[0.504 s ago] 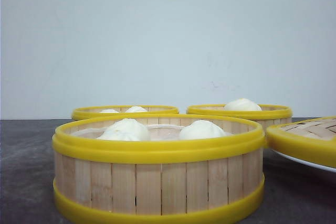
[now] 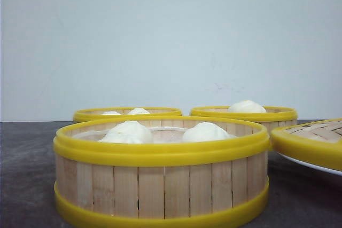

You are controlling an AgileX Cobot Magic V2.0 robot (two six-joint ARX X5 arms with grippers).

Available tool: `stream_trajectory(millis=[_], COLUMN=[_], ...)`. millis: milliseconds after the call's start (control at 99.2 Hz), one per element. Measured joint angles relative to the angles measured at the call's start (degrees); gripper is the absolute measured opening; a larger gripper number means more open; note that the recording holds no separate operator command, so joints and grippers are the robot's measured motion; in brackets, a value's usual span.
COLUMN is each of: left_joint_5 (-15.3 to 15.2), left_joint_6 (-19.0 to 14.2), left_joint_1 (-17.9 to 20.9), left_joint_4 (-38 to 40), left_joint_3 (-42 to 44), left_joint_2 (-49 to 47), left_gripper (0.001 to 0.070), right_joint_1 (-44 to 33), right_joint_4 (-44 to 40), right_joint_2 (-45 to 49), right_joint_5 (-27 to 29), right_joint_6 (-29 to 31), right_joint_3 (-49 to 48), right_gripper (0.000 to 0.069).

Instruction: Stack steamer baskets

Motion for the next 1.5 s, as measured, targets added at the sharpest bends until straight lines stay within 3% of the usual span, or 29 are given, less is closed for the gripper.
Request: stream_trajectory(millis=[776, 1048, 1159, 1220, 1310, 1502], left_joint_5=[-0.02, 0.44, 1.7, 4.17, 6.69, 6.69], left_joint_6=[-0.33, -9.9, -17.7, -19.52, -16.98, -4.76], left_joint_1=[0.0, 0.0, 0.02, 0.02, 0.0, 0.04], left_joint_4=[1.07, 5.09, 5.64, 3.39, -3.96, -16.61], left_joint_3=[0.0, 0.04, 0.96, 3.41, 11.28, 32.46], left_joint_2=[0.0, 0.02, 0.17, 1.7, 8.48, 36.06], left_gripper=[0.0073, 0.0073, 0.0132, 0.0163, 0.0179, 0.0217], right_joint_1=[0.0, 0.02, 0.02, 0.02, 0.02, 0.02], right_joint_4=[0.02, 0.07, 1.55, 3.5, 4.24, 2.95], right_joint_2=[0.0, 0.0, 0.0, 0.0, 0.0, 0.0], right_joint_5=[-0.22, -0.72, -2.16, -3.1, -3.21, -3.72], right_joint_6=[0.0, 0.76, 5.31, 9.55, 14.4, 18.16], right_joint_3=[0.0, 0.02, 0.02, 0.02, 0.0, 0.02], right_gripper=[0.0009, 0.0009, 0.0009, 0.0009, 0.0009, 0.0009])
